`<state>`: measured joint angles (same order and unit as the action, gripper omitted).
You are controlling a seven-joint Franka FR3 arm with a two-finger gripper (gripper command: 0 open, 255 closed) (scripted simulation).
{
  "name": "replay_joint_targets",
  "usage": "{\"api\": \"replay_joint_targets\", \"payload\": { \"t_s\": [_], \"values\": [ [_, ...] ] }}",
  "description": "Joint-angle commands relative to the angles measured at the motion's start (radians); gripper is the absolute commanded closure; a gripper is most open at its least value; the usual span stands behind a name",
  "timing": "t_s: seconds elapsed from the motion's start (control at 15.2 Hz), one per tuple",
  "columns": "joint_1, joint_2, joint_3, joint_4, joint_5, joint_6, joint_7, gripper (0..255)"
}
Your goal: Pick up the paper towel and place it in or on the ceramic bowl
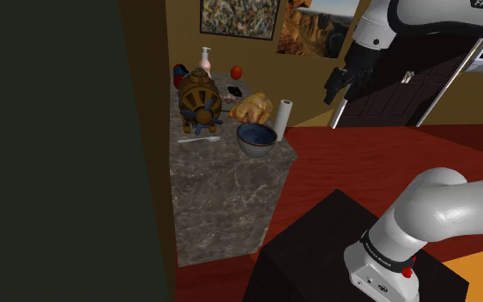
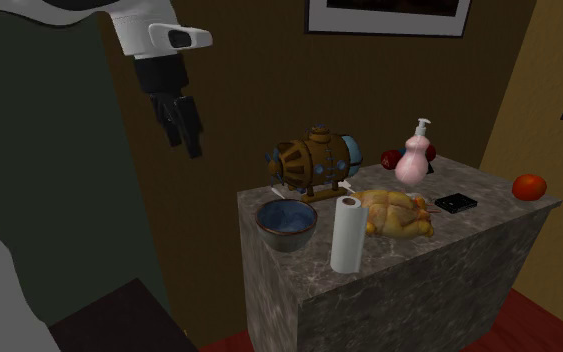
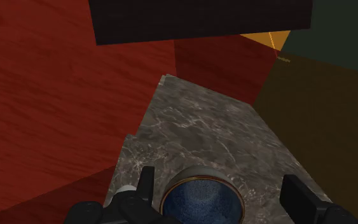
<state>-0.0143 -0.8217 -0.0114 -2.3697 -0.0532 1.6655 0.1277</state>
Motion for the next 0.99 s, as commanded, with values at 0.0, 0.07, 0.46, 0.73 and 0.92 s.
{"api": "replay_joint_targets", "payload": {
  "t_s": [0.0, 0.07, 0.46, 0.73, 0.92],
  "values": [
    [0.0, 0.0, 0.0, 0.0, 0.0, 0.0, 0.0, 0],
    [-0.005, 0.027, -0.008, -0.001, -0.005, 0.031, -0.002, 0],
    [-0.033, 0.208, -0.056, 0.022, -0.027, 0.209, -0.012, 0],
    [-0.048, 0.34, -0.088, 0.064, -0.032, 0.313, -0.02, 0],
    [-0.057, 0.443, -0.112, 0.108, -0.03, 0.381, -0.028, 0]
  ]
}}
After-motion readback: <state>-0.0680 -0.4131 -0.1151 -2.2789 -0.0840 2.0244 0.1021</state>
